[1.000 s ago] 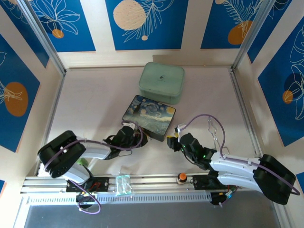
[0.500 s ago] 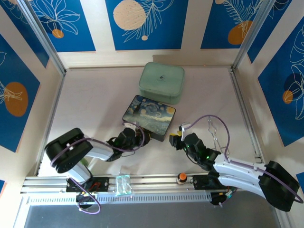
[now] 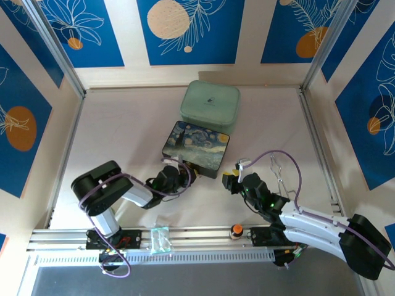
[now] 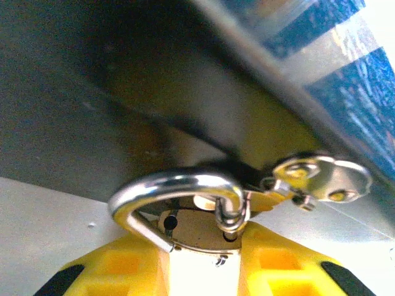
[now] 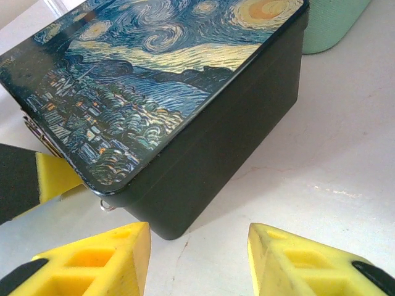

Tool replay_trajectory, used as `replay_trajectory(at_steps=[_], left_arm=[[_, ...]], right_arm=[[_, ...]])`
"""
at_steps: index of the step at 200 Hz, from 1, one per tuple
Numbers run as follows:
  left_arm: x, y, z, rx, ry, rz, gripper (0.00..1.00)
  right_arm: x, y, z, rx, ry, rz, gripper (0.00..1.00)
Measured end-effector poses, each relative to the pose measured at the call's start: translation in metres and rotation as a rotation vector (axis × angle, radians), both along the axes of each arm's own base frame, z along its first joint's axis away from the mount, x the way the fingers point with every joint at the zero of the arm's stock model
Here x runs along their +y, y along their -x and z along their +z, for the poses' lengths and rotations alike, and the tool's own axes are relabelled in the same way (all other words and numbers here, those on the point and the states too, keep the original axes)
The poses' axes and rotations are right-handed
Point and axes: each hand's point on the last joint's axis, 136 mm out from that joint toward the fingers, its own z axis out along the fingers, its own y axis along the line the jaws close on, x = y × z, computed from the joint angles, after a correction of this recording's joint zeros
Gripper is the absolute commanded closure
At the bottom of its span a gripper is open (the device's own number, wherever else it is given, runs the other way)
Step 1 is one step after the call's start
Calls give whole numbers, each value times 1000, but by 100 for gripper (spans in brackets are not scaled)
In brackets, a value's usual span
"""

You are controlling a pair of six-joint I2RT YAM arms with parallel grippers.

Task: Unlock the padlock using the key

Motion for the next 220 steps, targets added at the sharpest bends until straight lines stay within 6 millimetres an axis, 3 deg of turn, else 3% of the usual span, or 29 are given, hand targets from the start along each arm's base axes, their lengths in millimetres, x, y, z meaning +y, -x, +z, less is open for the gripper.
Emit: replay_trajectory(at_steps=[69,91,111,138,188,220], left_arm=[[20,1,2,59,-231,14,79],[17,2,2,67,-252,-11,79],[27,12,-18,119,-334,-41,81],[30,15,-16,117,-370,-63,80],[58,32,-13,122,-397,-95,65],[49,30,-8,73,-343,-156,59]], right_arm=[[-2,-1,-21,67,61,-9,55],[2,-5,-18,70,58,-10,55],[9,-8,-11,64,49,-1,55],[20,-11,-3,52,39,19,55],[35,-5,-3,41,39,67,55],[37,-8,3,18,24,68,55]])
